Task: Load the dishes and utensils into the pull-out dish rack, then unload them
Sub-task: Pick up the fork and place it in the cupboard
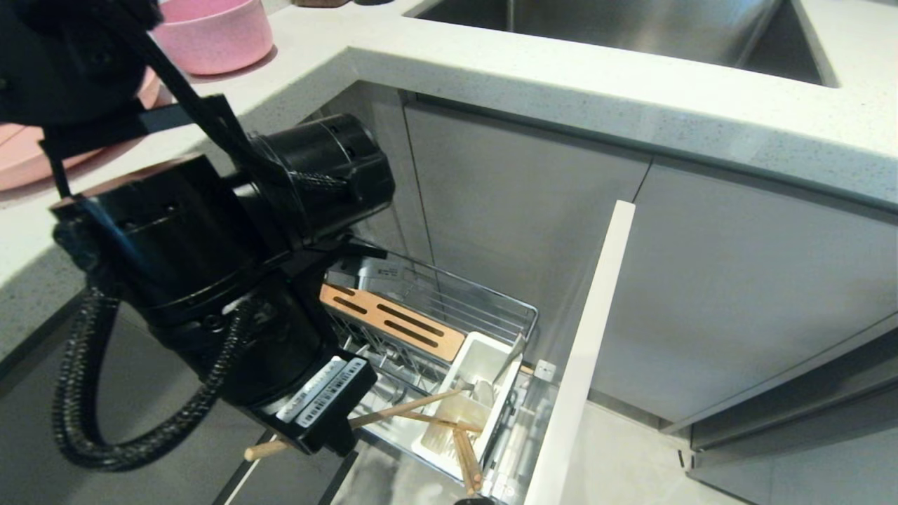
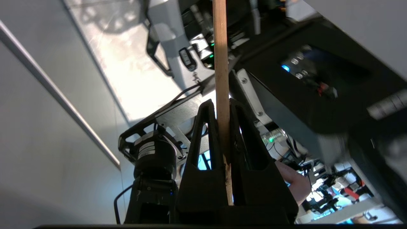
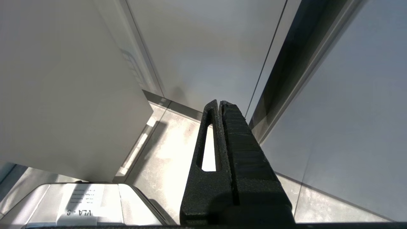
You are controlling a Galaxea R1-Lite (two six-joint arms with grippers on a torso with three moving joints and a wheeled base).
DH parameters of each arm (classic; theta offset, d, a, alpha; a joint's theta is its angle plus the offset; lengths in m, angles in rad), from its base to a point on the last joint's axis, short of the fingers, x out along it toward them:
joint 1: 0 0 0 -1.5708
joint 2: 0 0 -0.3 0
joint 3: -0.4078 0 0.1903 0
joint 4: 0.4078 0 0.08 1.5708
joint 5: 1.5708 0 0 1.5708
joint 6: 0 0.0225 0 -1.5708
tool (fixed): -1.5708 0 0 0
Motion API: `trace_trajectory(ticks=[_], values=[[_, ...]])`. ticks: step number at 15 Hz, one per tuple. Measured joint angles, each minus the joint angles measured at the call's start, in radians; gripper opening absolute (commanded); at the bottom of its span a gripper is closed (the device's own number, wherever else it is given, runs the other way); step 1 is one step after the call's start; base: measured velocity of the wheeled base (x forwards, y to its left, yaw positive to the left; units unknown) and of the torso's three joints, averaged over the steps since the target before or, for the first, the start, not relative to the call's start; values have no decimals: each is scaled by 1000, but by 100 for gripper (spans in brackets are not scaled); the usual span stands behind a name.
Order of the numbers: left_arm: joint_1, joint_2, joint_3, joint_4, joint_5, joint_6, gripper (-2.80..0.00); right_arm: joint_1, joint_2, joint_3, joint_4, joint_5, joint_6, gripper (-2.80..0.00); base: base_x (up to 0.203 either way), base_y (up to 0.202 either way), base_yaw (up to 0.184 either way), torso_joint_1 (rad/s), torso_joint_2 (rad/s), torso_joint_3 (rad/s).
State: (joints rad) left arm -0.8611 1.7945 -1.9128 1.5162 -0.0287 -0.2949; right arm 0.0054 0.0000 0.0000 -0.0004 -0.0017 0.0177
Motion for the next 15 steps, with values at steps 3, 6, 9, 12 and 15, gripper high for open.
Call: trace_trajectory(ticks=[3, 6, 9, 12, 15], values=[[-16, 51, -1, -3, 12, -8, -280, 0, 0, 0, 0, 0, 0, -280, 0, 0, 0, 0, 0, 0], [-25, 95, -1, -13, 12, -8, -280, 0, 0, 0, 0, 0, 0, -280, 0, 0, 0, 0, 0, 0], [-27, 128, -3, -23, 12, -8, -280, 0, 0, 0, 0, 0, 0, -280, 0, 0, 0, 0, 0, 0], [-27, 163, -3, -39, 12, -11, -280, 0, 0, 0, 0, 0, 0, -280, 0, 0, 0, 0, 0, 0], [-27, 199, -8, -60, 13, -28, -280, 0, 0, 0, 0, 0, 0, -280, 0, 0, 0, 0, 0, 0]])
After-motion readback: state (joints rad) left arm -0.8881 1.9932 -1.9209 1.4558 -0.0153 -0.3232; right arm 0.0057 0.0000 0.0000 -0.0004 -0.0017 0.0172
